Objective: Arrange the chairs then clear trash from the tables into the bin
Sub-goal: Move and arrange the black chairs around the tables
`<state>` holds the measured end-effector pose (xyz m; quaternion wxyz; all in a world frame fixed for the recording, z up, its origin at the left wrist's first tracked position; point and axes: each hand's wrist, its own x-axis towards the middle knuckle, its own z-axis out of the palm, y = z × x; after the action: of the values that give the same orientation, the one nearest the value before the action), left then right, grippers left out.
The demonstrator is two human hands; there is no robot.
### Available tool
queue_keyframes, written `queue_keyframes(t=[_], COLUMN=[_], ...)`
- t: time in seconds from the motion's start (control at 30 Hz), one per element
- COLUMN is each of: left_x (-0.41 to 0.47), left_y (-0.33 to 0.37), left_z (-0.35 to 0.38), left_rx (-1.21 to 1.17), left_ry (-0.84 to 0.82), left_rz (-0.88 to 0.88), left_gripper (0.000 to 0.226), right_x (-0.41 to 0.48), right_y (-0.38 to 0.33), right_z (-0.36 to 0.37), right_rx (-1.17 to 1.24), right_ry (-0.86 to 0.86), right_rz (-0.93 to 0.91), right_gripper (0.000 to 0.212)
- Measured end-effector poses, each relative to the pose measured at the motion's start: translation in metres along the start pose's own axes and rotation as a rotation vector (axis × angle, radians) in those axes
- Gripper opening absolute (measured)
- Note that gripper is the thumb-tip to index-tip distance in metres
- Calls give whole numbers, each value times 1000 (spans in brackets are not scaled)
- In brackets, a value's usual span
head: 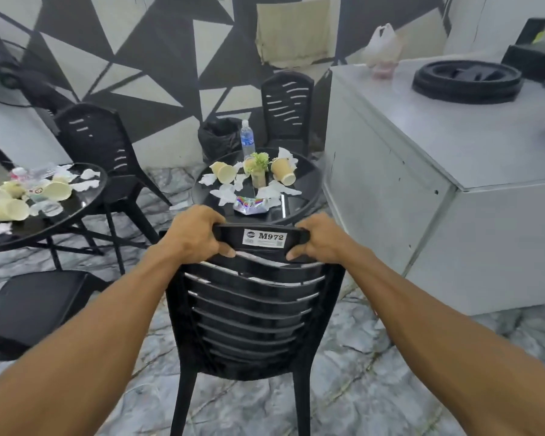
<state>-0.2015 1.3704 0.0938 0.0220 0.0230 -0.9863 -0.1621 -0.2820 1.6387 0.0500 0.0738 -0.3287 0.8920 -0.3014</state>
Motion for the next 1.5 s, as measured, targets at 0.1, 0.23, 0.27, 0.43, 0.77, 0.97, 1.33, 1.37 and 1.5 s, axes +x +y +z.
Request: queue_keyframes(t=[0.1, 0.23, 0.27, 0.43, 0.77, 0.97, 1.33, 1.37, 1.5], left_x=[10, 8, 5, -29, -53, -58, -42, -38, -27], left_y=[-7, -7, -9, -17, -28, -27, -31, -39, -91], left_z=[12, 41, 51, 131, 188, 193, 116, 108, 84], left_rx=[-80, -64, -50, 142, 145, 158, -374, -333, -151], left_ry=[-32, 40, 46, -7, -191, -167, -215, -186, -188], left_rz=[53, 77, 80, 178, 79, 60, -239, -251, -328], left_gripper=[41, 49, 50, 33, 34, 43, 96, 87, 68], right_x=[9, 7, 5, -28, -65, -70, 0, 15, 68], right_y=[6, 17, 22, 56, 78, 71, -16, -27, -65], right_z=[-9, -7, -2, 56, 105, 109, 82, 84, 102], right_rx=[-65, -137, -156, -302, -339, -371, -5, -23, -92], right_ry=[-8, 17, 27, -68, -150, -145, -226, -212, -164], right_rz=[-16, -62, -73, -12, 132, 193, 125, 113, 75], right_gripper=[38, 35, 34, 37, 28, 28, 71, 61, 32])
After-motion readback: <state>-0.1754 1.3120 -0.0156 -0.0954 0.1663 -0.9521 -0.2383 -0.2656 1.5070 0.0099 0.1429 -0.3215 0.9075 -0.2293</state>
